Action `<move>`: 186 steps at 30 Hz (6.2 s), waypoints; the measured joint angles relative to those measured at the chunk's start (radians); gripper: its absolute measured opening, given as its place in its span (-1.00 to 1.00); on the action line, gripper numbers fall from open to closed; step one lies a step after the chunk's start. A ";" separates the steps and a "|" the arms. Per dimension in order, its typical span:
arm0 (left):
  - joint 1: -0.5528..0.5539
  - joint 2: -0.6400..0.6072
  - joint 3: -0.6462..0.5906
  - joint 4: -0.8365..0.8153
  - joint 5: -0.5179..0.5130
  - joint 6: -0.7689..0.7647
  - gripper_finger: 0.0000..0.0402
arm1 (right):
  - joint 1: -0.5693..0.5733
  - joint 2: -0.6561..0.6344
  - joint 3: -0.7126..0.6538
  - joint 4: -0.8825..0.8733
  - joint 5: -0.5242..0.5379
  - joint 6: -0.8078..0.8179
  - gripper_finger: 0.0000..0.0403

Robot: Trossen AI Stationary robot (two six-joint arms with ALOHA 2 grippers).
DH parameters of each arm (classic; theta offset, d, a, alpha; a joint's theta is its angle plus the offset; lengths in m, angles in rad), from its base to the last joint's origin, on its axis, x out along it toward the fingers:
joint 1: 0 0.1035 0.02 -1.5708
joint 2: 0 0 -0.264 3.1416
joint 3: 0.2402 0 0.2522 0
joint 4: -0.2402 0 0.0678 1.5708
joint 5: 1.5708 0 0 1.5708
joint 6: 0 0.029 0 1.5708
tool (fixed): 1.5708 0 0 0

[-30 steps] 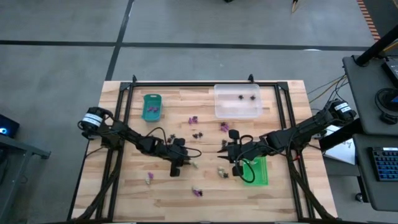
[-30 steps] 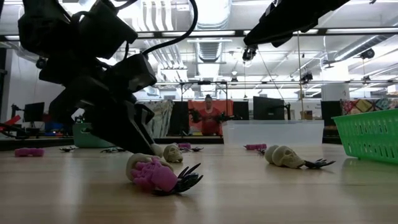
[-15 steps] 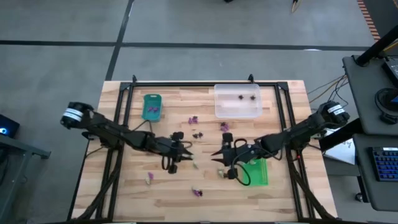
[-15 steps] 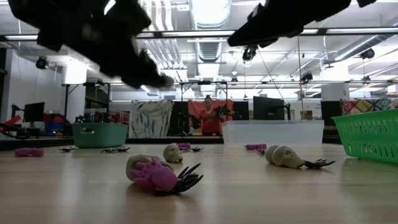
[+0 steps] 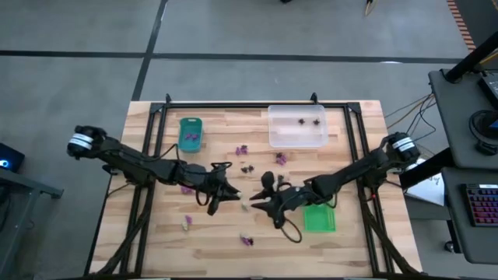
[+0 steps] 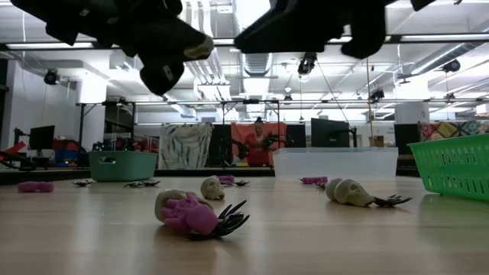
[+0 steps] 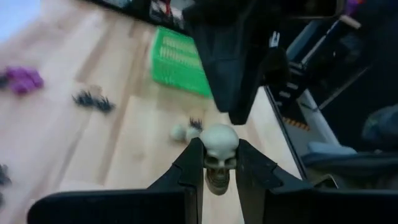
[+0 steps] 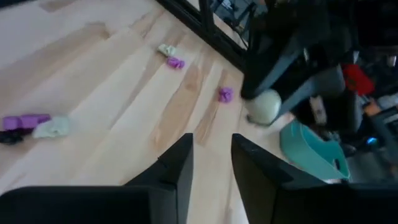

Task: Sort Halloween decoration
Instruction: Put the white skull toy into the green bin, then put the black spider toy into the white bin

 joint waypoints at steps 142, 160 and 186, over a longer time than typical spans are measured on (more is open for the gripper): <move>0.138 1.108 1.118 0.239 0.272 0.338 -0.16 | -0.042 -0.694 -0.089 -0.759 0.113 0.429 -0.96; 0.157 0.782 1.004 -0.160 0.226 0.599 -0.15 | -0.042 -0.694 -0.043 -0.755 0.114 0.533 -0.96; 0.157 0.007 0.136 -0.283 -0.134 0.412 -0.20 | -0.209 -0.465 0.011 -0.735 0.102 0.782 -0.96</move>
